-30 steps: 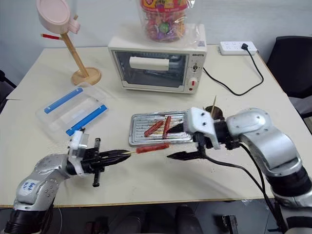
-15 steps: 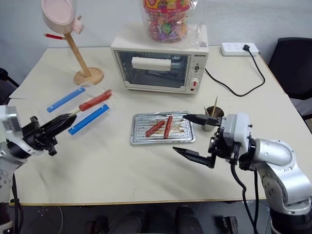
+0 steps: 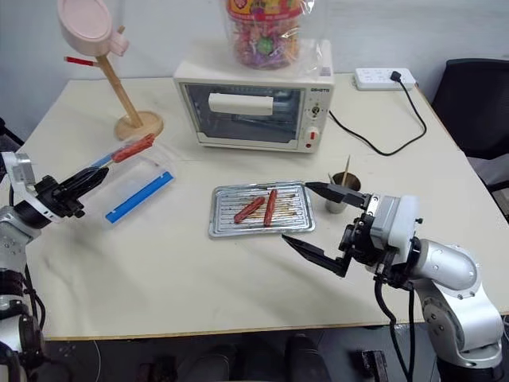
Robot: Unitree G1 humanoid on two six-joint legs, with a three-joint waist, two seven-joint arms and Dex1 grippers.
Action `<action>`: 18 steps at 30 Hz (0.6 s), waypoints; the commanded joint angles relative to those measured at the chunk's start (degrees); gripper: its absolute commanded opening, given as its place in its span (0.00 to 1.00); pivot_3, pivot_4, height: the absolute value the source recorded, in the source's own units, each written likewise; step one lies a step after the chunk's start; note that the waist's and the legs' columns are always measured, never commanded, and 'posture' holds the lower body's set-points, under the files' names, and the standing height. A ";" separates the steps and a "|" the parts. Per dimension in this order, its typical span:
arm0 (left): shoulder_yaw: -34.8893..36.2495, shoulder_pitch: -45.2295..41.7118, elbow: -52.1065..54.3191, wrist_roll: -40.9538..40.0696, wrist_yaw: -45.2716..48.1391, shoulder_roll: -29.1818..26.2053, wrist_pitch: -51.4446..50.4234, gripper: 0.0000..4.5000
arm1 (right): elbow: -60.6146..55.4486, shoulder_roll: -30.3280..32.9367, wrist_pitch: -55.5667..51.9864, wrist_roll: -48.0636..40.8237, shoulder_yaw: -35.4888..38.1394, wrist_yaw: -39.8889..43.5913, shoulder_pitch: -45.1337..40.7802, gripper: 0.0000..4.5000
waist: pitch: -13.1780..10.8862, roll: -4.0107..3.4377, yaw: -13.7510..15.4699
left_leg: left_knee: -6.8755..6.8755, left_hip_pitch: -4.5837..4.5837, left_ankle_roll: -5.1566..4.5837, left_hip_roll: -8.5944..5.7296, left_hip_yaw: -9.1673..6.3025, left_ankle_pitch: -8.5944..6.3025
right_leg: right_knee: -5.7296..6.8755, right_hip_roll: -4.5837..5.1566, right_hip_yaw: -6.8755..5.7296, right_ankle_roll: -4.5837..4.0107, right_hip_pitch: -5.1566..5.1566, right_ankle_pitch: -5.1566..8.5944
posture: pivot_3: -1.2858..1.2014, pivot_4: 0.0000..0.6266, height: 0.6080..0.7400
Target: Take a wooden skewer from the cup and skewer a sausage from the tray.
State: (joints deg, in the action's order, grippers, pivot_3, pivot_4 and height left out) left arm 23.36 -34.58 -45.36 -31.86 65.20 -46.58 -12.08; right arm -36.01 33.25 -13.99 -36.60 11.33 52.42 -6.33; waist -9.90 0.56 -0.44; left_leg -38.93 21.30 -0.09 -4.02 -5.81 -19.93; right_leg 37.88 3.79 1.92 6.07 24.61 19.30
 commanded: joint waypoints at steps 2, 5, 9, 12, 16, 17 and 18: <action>0.56 -2.22 -3.14 1.90 1.86 -2.78 1.87 0.27 | -0.38 -0.15 1.72 -0.40 -0.63 -0.70 -1.32 1.00 | 0.01 0.02 0.09 | -0.01 0.00 -0.01 -0.02 -0.02 0.00 | -0.01 0.04 -0.01 0.00 0.00 0.00 | 0.52 0.24 1.00; 0.49 -2.76 -3.27 2.68 2.79 -3.66 2.63 0.43 | 0.67 0.95 1.86 -0.41 -0.30 0.43 -0.58 1.00 | 0.01 0.02 0.20 | -0.02 0.00 -0.01 -0.05 -0.04 -0.01 | -0.02 0.08 -0.02 0.00 0.00 0.00 | 0.52 0.24 1.00; -0.64 0.79 4.16 3.65 7.61 -5.11 5.48 0.63 | 2.97 3.88 1.22 -1.08 0.99 3.84 1.36 1.00 | 0.01 0.02 0.32 | -0.06 0.00 -0.07 -0.15 -0.04 -0.03 | -0.03 0.21 -0.04 0.00 -0.02 0.00 | 0.52 0.24 1.00; -0.76 8.45 17.00 3.64 8.62 -5.63 6.08 0.66 | 5.27 6.43 2.08 -0.89 1.93 7.73 4.19 1.00 | 0.01 0.02 0.32 | -0.07 0.00 -0.14 -0.17 -0.03 -0.08 | -0.03 0.29 -0.03 0.00 -0.05 0.00 | 0.52 0.24 1.00; -0.64 29.51 47.56 2.13 4.44 -1.88 2.88 0.66 | 11.79 8.72 7.19 3.18 1.23 14.45 8.98 1.00 | 0.00 -0.01 0.19 | -0.07 -0.01 -0.23 -0.15 -0.01 -0.13 | -0.08 0.32 0.01 0.00 -0.11 0.00 | 0.52 0.24 1.00; -0.62 34.39 53.44 1.47 3.22 -0.44 2.21 0.66 | 12.79 8.75 8.22 3.89 0.78 15.20 9.51 1.00 | 0.00 -0.03 0.14 | -0.01 -0.09 -0.30 -0.16 0.02 -0.17 | -0.08 0.33 0.08 0.00 -0.16 0.00 | 0.52 0.24 1.00; -0.49 37.33 56.98 1.06 2.16 0.44 1.69 0.66 | 13.45 8.70 8.86 4.18 0.54 15.59 9.68 1.00 | 0.00 -0.04 0.10 | -0.02 -0.11 -0.34 -0.17 0.06 -0.19 | -0.11 0.33 0.13 0.00 -0.16 0.00 | 0.52 0.24 1.00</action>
State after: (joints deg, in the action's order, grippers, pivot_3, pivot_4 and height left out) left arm 21.84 -0.17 3.53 -29.07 69.35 -46.67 -9.43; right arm -22.53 41.38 -7.88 -32.91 11.48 66.39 3.56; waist -9.90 0.52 -0.34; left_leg -38.94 21.21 -0.44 -4.19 -5.73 -20.13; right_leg 37.73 4.12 2.07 6.08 24.45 19.30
